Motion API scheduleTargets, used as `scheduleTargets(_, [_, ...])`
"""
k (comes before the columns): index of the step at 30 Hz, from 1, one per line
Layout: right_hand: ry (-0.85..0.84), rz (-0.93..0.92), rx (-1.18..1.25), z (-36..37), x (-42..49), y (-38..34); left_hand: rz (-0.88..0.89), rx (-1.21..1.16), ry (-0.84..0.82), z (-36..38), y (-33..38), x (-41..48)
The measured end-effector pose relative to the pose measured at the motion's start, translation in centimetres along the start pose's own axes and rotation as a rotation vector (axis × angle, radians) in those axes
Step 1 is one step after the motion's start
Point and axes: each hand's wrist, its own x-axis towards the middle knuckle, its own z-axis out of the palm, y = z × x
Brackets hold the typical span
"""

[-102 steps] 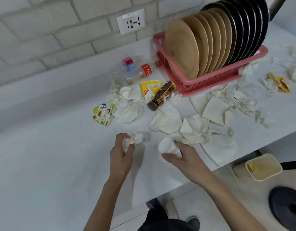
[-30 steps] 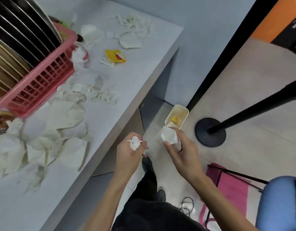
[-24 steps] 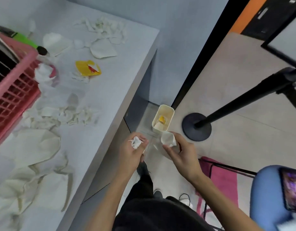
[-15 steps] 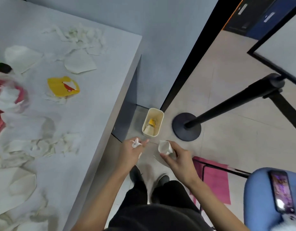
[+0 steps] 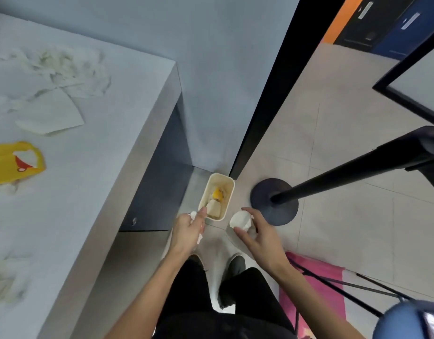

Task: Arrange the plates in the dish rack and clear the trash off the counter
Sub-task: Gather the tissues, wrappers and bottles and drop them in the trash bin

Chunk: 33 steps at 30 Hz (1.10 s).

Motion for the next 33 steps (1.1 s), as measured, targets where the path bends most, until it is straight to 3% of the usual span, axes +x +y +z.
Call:
scheduleTargets(7, [0.111,0.035,0.096,3.1,10.7,11.6,-0.059,0.104,-0.125,5.6,-7.5,12.1])
scheduleTargets(15, [0.179,-0.002,0.162,11.1,23.1,27.5,0.099,0.367,-0.272,14.3,-20.2,28.5])
scheduleTargets(21, [0.258,-0.115,0.248,15.1,30.7,35.5,0.277,0.764,-0.333,19.5,-27.6,38.8])
scheduleTargets(33, [0.296,-0.134,0.336,15.3,30.8,36.0,0.208,0.964,-0.373,21.7,-31.2,41.6])
